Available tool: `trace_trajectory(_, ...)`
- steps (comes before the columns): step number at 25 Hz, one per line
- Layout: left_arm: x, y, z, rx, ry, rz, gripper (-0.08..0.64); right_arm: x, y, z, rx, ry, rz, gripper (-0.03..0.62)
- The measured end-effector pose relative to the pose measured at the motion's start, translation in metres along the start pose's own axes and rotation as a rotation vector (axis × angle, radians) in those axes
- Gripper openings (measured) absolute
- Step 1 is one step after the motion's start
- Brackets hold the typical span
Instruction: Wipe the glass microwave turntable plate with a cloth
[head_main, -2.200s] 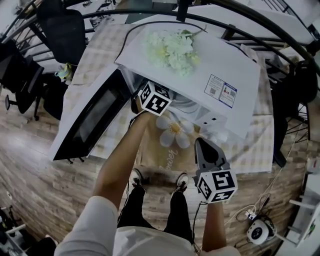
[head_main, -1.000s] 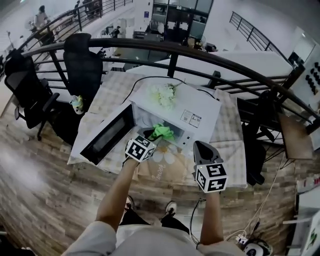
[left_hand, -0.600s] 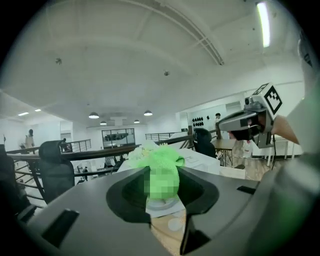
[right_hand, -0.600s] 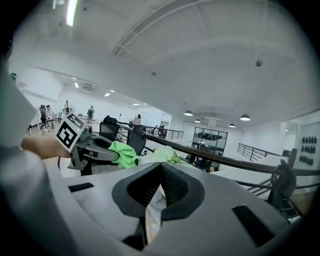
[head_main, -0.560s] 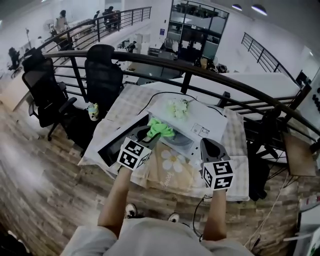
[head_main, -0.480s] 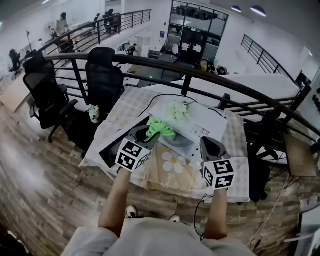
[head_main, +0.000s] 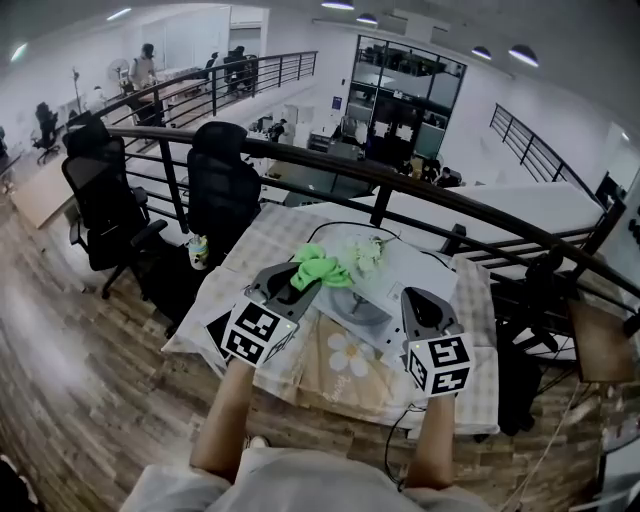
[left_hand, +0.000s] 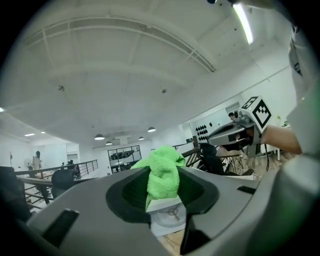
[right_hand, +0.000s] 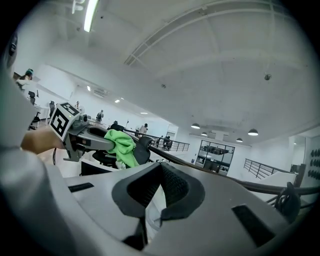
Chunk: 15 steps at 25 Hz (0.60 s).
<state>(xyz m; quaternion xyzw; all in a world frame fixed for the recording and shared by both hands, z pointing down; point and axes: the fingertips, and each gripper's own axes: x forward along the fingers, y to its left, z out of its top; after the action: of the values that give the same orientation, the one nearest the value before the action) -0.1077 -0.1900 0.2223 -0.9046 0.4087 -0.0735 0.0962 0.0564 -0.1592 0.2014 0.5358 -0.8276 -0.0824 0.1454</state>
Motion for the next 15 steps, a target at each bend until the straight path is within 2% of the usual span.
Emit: trace_trajectory(15,0.0018,-0.0011,0.0039,0.014,-0.007,-0.001,0.155,0.0048,-0.0032,0.0023,-0.026,0.005,-0.009,0.012)
